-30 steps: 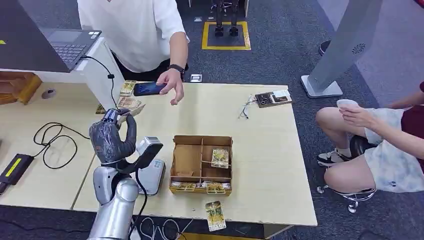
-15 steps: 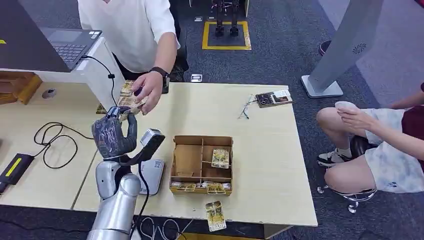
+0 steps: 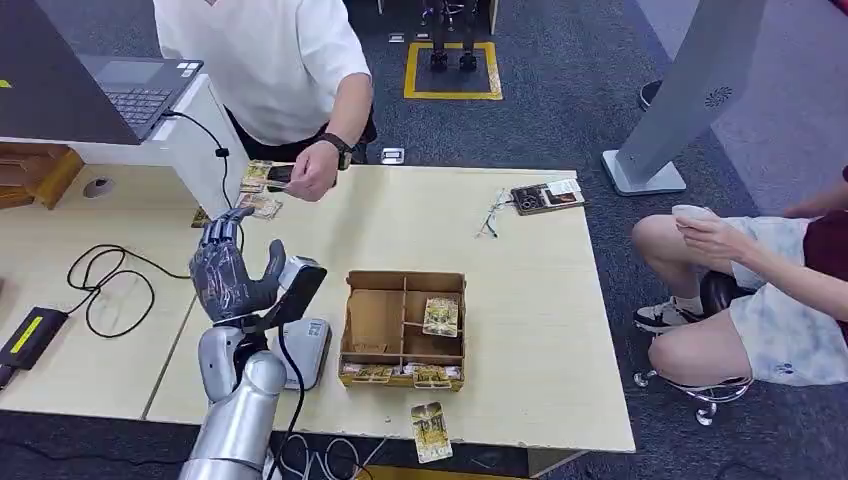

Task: Pass the card to the sensor for recognition and then transmit it.

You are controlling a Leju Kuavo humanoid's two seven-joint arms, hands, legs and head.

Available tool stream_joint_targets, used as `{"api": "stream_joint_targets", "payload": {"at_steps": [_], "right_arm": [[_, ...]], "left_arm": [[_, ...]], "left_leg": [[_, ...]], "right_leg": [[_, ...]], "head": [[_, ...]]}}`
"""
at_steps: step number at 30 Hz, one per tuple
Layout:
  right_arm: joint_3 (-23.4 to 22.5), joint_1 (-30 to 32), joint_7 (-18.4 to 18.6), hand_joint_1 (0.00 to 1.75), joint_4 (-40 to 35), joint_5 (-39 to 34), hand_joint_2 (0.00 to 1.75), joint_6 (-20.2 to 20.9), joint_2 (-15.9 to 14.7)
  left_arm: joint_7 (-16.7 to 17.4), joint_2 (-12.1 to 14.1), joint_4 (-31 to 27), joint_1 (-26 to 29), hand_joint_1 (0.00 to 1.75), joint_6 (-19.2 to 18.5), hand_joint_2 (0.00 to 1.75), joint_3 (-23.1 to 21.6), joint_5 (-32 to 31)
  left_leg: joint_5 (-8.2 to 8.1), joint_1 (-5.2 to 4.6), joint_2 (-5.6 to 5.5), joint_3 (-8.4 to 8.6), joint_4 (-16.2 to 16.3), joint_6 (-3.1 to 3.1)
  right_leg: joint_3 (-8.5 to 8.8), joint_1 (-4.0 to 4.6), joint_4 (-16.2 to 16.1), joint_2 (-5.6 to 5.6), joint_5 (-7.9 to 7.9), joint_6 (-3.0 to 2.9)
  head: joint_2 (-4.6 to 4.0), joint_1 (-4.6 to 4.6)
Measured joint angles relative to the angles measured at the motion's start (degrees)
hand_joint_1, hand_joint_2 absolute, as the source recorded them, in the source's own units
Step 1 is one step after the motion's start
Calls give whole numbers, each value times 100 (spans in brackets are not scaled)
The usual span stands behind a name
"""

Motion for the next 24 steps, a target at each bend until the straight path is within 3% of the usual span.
{"api": "stream_joint_targets", "payload": {"at_steps": [1, 3, 11, 15, 20, 24], "right_arm": [[0, 1, 2, 0, 0, 2, 175, 0, 0], [0, 2, 2, 0, 0, 0, 175, 0, 0], [0, 5, 11, 0, 0, 2, 175, 0, 0], [-2, 9, 4, 0, 0, -11, 175, -18, 0], [-13, 36, -46, 0, 0, -107, 175, -24, 0], [-35, 58, -98, 0, 0, -113, 175, -26, 2]], "left_arm": [[-2, 0, 11, 0, 61, 0, 175, 0, 13], [-4, 0, 39, 0, 0, 0, 175, -4, 37], [-118, 0, 94, 0, 0, 0, 175, -11, 265], [-446, 9, 109, 33, 0, 0, 175, -92, 921], [-1003, 168, -384, 548, 0, 2, 175, -681, 1946], [-1239, 317, -1033, 1163, 0, 2, 175, -1256, 2639]], "left_leg": [[0, 0, 0, 0, 0, 0], [0, 0, 0, 0, 0, 0], [0, 0, 0, 0, 0, 0], [0, 0, -1, -1, 0, 0], [-2, 0, 0, -3, -1, 2], [-5, 0, -1, -7, -2, 5]], "right_leg": [[0, 0, 0, 0, 0, 0], [0, 0, 0, 0, 0, 0], [0, 0, 0, 0, 0, 0], [1, 0, 0, 0, 0, 0], [1, 0, 0, 1, -1, 1], [-1, 0, -1, -1, -3, 0]], "head": [[0, 2], [0, 2], [0, 2], [0, 0], [0, 2], [0, 0]]}}
